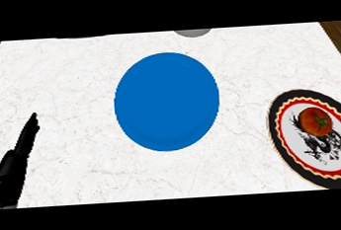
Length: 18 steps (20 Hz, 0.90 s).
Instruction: Pick the tomato from the plate and place it in the plate
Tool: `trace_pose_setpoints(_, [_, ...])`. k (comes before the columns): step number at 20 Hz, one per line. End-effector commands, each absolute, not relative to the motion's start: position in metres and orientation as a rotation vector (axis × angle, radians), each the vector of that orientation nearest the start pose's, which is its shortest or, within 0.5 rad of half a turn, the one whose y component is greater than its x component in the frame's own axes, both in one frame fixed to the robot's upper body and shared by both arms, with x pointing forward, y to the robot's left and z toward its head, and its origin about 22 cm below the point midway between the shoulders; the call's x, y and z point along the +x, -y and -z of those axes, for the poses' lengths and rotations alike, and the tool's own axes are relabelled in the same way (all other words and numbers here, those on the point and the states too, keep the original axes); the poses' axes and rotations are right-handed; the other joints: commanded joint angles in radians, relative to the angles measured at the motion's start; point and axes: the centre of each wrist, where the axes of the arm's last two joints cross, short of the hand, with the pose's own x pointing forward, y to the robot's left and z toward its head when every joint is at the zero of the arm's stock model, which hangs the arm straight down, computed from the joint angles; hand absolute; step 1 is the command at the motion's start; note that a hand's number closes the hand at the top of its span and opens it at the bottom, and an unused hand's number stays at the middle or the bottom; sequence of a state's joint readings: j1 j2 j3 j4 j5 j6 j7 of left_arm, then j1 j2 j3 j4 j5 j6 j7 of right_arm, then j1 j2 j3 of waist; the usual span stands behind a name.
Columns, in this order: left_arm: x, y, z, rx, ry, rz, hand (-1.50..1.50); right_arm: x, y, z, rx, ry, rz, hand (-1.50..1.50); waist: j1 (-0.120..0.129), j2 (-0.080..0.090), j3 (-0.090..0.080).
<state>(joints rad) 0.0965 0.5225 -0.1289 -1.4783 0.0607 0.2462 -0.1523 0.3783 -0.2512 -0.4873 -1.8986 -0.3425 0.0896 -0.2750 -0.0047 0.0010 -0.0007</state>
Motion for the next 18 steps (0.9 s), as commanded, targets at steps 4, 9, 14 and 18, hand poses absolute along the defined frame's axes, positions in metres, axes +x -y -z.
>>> trace_pose_setpoints(4, [0.217,-0.336,0.001,0.486,1.53,0.297,0.0,0.123,0.427,-0.106,-0.549,1.652,-0.003,-1.5,0.006,-0.001,0.0])
trace_pose_setpoints(9, [0.225,-0.329,0.018,0.465,1.514,0.301,0.0,0.159,0.438,-0.101,-0.514,1.554,-0.113,-1.5,0.01,0.002,0.001])
trace_pose_setpoints(14, [0.216,-0.335,0.011,0.461,1.525,0.279,0.0,0.18,0.432,-0.116,-0.485,1.442,-0.221,-1.5,0.011,0.0,0.001])
trace_pose_setpoints(18, [0.229,-0.333,0.007,0.469,1.516,0.292,0.0,0.188,0.43,-0.095,-0.521,1.352,-0.362,-1.5,0.008,0.001,0.001])
